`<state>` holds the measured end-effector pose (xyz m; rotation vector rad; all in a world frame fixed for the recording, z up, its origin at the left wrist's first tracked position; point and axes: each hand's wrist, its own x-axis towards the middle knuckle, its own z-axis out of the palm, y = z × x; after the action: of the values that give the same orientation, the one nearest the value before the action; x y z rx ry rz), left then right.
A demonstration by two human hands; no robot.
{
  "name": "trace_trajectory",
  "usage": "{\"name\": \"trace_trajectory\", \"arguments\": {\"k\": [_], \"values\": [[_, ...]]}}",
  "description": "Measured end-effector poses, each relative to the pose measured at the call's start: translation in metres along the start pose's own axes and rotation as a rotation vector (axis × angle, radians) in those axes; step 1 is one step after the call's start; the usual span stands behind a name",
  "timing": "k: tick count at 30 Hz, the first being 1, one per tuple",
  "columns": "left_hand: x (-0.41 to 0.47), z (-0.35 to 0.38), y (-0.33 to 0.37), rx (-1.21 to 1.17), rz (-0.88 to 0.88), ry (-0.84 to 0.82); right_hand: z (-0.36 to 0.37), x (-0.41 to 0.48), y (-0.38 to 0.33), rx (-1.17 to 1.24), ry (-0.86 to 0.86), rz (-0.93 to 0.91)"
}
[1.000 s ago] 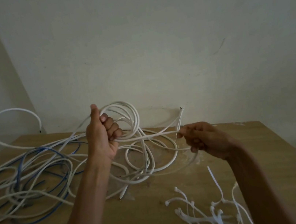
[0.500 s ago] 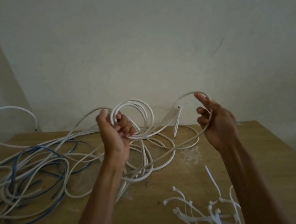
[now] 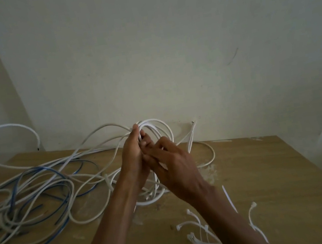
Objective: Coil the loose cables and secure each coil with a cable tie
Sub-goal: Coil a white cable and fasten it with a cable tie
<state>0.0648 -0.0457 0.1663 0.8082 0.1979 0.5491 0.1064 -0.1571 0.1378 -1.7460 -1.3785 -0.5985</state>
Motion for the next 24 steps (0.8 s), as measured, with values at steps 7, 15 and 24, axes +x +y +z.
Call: {"name": "trace_trajectory", "arguments": {"k": [7, 15, 24], "values": [[-0.001, -0.005, -0.007, -0.106, -0.08, -0.418, -0.029, 0.009, 0.028, 0.432, 0.263, 0.661], [-0.014, 0.012, -0.022, 0.242, -0.025, -0.312, -0.023, 0.008, 0.034, 0.267, 0.335, 0.404], [-0.016, 0.014, -0.022, 0.251, 0.005, -0.321, -0.018, 0.007, 0.025, 0.213, 0.607, 0.379]]}}
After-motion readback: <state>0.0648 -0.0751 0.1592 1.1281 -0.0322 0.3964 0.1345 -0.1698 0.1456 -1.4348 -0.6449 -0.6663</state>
